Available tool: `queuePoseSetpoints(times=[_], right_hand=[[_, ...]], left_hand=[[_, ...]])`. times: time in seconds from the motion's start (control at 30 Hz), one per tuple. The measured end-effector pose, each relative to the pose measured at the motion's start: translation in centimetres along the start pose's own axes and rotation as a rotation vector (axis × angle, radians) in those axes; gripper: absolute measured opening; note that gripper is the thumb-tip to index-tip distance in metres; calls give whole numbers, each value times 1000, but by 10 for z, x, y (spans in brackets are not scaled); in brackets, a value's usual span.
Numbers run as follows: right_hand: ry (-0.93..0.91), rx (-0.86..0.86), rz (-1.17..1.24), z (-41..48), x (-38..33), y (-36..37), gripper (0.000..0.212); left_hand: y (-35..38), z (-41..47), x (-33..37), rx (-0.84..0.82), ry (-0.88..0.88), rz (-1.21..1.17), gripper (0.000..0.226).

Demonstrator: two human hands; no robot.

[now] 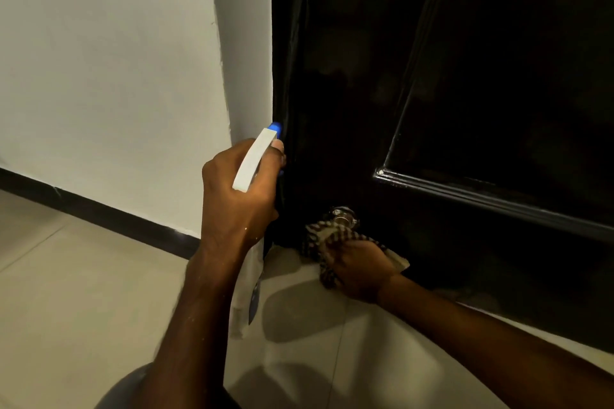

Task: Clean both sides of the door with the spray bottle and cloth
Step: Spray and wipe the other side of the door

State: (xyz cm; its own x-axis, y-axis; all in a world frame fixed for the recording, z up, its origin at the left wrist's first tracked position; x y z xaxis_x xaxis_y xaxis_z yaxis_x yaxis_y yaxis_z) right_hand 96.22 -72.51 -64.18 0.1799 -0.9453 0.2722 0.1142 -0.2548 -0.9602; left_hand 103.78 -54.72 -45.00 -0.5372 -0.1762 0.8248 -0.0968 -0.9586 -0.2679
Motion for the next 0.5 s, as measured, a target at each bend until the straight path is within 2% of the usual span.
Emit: queuePoseSetpoints(times=[0.07,0.2,0.33,0.5], right_hand=[[89,19,130,-34,16,10,57],[326,102,199,-110,52,5,65],[400,177,229,-119,58,-9,54],[265,-78,279,-74,38,25,68]], left_hand=[[3,-2,0,-8,-24,-34,7],[11,-3,-1,-53,-5,-71,22],[18,-1,1,-57,29,-113,6],[17,-1,1,-42,-4,-96,7]])
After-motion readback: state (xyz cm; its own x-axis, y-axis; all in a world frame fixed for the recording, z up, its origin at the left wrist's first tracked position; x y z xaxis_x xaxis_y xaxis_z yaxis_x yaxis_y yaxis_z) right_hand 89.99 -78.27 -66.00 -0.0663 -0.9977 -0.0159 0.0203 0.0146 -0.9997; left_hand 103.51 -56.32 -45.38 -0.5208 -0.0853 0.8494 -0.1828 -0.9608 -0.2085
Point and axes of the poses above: each hand's wrist, its own z-axis towards the middle knuckle, its own y-axis out of the palm, x = y × z, the point moved 6 cm from there along z, towards the middle knuckle, and after that the axes turned 12 degrees about z, right-handed, at the moved point
